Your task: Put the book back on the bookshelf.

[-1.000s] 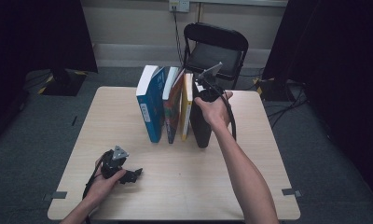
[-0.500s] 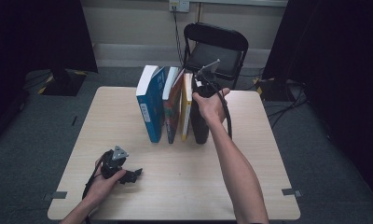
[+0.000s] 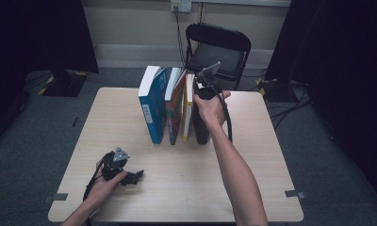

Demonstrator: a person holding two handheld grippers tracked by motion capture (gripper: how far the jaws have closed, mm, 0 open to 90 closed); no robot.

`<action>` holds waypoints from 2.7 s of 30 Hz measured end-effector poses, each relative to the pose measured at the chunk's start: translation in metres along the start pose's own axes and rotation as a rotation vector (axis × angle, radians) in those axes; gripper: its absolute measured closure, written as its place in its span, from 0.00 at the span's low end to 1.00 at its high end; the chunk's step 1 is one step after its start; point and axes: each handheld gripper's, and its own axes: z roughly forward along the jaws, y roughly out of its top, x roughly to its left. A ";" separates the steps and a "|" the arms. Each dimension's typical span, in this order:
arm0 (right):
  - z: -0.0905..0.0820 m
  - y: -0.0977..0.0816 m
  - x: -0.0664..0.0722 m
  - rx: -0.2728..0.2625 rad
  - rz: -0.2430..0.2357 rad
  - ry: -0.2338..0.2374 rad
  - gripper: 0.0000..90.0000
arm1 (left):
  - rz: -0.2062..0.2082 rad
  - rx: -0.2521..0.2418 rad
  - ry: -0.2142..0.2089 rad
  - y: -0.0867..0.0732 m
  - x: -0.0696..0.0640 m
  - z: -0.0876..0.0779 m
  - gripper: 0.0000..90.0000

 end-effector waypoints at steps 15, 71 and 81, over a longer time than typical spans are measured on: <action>-0.013 -0.066 -0.006 -0.185 -0.083 0.079 0.47 | 0.005 0.000 0.002 0.000 0.000 0.000 0.00; 0.023 -0.121 0.004 -0.462 -0.076 0.155 0.55 | 0.003 0.000 0.002 0.000 0.000 0.000 0.00; 0.023 -0.124 0.003 -0.445 -0.096 0.156 0.54 | 0.003 0.000 0.002 0.000 0.000 0.000 0.00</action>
